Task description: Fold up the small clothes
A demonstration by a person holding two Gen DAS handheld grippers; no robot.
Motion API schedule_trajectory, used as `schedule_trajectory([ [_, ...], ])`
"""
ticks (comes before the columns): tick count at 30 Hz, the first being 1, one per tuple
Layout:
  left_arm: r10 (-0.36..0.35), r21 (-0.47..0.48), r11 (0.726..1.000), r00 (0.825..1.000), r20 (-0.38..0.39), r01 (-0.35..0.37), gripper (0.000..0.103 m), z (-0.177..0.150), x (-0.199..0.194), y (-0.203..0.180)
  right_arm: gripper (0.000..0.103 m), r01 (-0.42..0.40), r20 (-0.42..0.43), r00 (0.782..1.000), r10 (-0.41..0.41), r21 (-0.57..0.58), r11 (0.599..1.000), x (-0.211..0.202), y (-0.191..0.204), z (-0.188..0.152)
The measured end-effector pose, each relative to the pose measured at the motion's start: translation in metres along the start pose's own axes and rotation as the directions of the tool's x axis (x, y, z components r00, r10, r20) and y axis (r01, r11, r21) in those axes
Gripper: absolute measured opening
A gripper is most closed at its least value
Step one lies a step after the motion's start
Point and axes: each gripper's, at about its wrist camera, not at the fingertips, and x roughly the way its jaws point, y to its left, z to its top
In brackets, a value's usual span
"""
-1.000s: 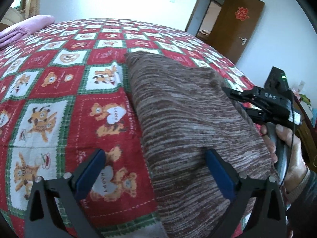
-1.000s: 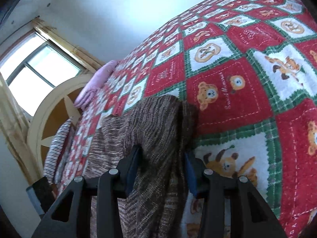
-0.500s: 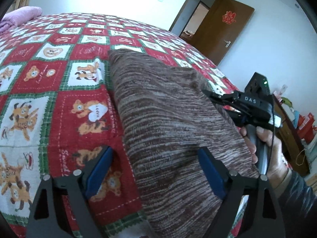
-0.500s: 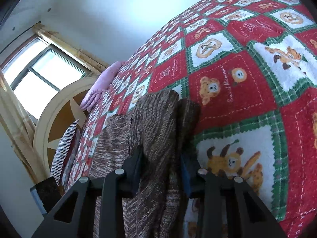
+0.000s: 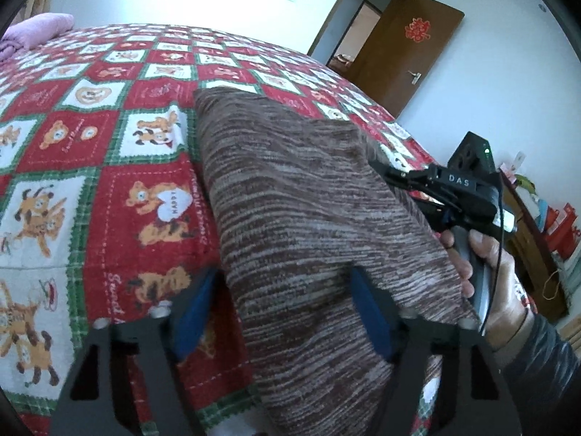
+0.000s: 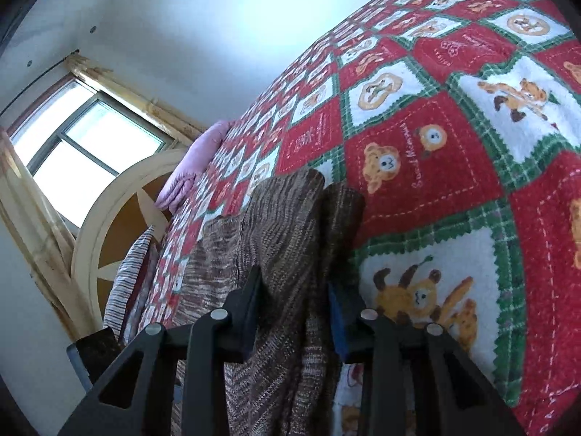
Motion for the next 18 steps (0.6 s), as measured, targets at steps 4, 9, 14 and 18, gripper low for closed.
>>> schedule_trajectory([
  [4,-0.022,-0.009,1.0,1.0,-0.006,0.022,0.039,0.002,-0.002,0.002,0.021,0.02,-0.006,1.0,-0.02,-0.018,1.0,0.001,0.004,-0.001],
  [9,0.087,0.073,0.994,0.996,-0.014,-0.086,0.032,0.004,-0.005,-0.019,0.021,0.063,-0.003,0.998,-0.063,-0.006,0.998,0.0,0.006,-0.003],
  [14,0.173,0.157,0.973,0.985,-0.009,-0.169,0.027,0.008,-0.008,-0.034,0.021,0.099,0.002,0.995,-0.099,0.015,0.995,-0.002,0.012,-0.004],
  [18,0.167,0.141,0.976,0.986,-0.001,-0.165,0.026,0.008,-0.018,-0.031,0.02,0.069,0.047,0.996,-0.069,-0.002,0.998,-0.014,0.022,-0.008],
])
